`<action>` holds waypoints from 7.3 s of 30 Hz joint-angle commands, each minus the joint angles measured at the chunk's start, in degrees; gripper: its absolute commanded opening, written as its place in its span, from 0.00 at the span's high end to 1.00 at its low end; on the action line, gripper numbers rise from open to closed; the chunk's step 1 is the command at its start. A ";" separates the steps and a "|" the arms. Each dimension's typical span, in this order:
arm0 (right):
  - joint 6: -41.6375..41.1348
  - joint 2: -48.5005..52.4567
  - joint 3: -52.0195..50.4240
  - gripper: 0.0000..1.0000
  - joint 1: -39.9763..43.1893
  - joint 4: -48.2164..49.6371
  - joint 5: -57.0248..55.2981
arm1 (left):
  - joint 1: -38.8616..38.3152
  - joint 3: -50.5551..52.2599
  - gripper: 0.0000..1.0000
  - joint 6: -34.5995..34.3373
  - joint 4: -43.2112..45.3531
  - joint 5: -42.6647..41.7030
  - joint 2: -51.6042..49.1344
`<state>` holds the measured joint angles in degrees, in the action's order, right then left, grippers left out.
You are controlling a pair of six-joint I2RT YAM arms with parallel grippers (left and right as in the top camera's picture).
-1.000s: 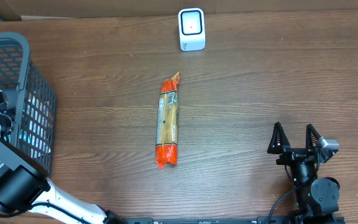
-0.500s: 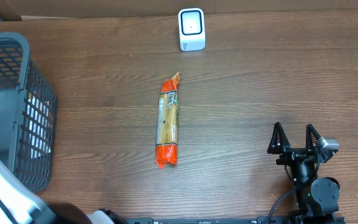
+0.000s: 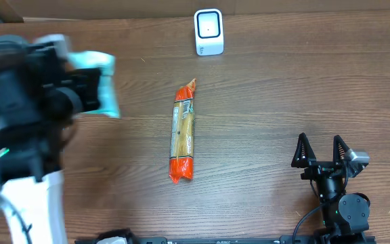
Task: Scan the item barcode
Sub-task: 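Carry the teal wipe packet to the table and release it, then return the left gripper to the basket and grasp the white tube, then carry the white tube out and place it left of the snack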
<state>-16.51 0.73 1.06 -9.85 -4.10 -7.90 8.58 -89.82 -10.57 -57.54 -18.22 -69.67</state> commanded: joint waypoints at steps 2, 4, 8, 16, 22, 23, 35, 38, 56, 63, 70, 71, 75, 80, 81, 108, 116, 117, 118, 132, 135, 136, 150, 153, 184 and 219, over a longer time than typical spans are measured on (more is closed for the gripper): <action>-0.20 -0.57 -0.59 0.00 -0.35 0.24 -0.17 | -15.72 4.87 0.96 -8.39 2.75 8.46 -5.42; -0.20 -0.57 -0.61 0.00 -0.35 0.24 -0.17 | -22.01 5.90 0.96 -9.94 5.31 10.34 -9.35; -0.22 -0.57 -0.61 0.00 -0.35 0.24 -0.17 | -30.58 6.19 0.96 -10.75 11.67 11.10 -18.34; -0.20 -0.57 -0.59 0.00 -0.35 0.24 -0.17 | -39.01 6.19 0.96 -21.92 17.33 10.71 -35.69; -0.20 -0.57 -0.61 0.00 -0.35 0.24 -0.17 | -41.59 6.19 0.96 -23.74 16.83 9.18 -45.97; -0.20 -0.57 -0.61 0.00 -0.35 0.24 -0.17 | -41.59 6.19 0.89 -23.74 16.63 8.44 -46.56; -0.20 -0.57 -0.61 0.00 -0.35 0.24 -0.17 | -39.56 -3.48 0.00 -16.52 7.65 7.76 -46.07; -0.20 -0.57 -0.61 0.00 -0.35 0.24 -0.17 | -37.31 -15.65 0.00 -11.63 -2.01 9.18 -43.89; -0.20 -0.57 -0.61 0.00 -0.35 0.24 -0.17 | -5.79 -56.94 0.00 5.55 -30.99 14.67 -33.75; -0.22 -0.57 -0.61 0.00 -0.35 0.24 -0.17 | 21.64 -56.85 0.00 5.22 -35.36 5.86 -34.07; -0.20 -0.57 -0.61 0.00 -0.35 0.24 -0.17 | 38.86 -53.83 0.00 1.75 -31.32 6.32 -34.10; -0.22 -0.57 -0.61 0.00 -0.35 0.24 -0.17 | 39.65 -52.81 0.00 1.25 -30.71 6.29 -34.10; -0.22 -0.57 -0.61 0.00 -0.35 0.24 -0.17 | 42.53 -43.01 0.00 0.24 -25.88 5.03 -34.10; -0.22 -0.57 -0.61 0.00 -0.35 0.24 -0.17 | 42.64 -26.45 0.00 3.23 -15.91 4.20 -34.10; -0.20 -0.57 -0.61 0.00 -0.35 0.24 -0.17 | 42.56 -23.12 0.00 4.55 -13.46 3.72 -34.10; -0.20 -0.57 -0.61 0.00 -0.35 0.24 -0.17 | 41.53 18.51 0.07 23.04 20.81 9.49 -34.10; -0.20 -0.57 -0.61 0.00 -0.35 0.24 -0.17 | 41.38 18.78 0.12 27.71 23.74 4.20 -34.38; -0.20 -0.57 -0.61 0.00 -0.35 0.24 -0.17 | 41.29 18.91 0.12 28.28 23.78 4.20 -34.60; -0.22 -0.57 -0.61 0.00 -0.35 0.24 -0.17 | 41.22 18.99 0.12 28.65 23.80 4.17 -34.99; -0.20 -0.57 -0.61 0.00 -0.35 0.24 -0.17 | 41.16 19.19 0.42 28.59 24.04 4.22 -40.48; -0.20 -0.57 -0.59 0.00 -0.35 0.24 -0.17 | 41.16 19.19 0.61 28.52 24.61 4.20 -40.48; -0.20 -0.57 -0.61 0.00 -0.35 0.24 -0.17 | 41.16 19.17 0.70 28.52 24.79 4.20 -40.48; -0.20 -0.57 -0.61 0.00 -0.35 0.24 -0.17 | 40.87 0.52 0.96 19.67 14.38 2.43 -36.87; -0.20 -0.57 -0.61 0.00 -0.35 0.24 -0.17 | 40.85 -8.66 0.96 18.34 8.85 -0.04 -35.34; -0.20 -0.57 -0.61 0.00 -0.35 0.24 -0.17 | -17.33 -0.28 0.96 -1.84 -9.68 14.60 -19.19; -0.20 -0.57 -0.61 0.00 -0.35 0.24 -0.17 | -22.51 21.84 0.10 5.27 22.93 20.37 -15.32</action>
<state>-16.49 0.73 1.06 -9.85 -4.10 -7.90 -14.92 -55.70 -11.29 -32.05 1.37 -89.56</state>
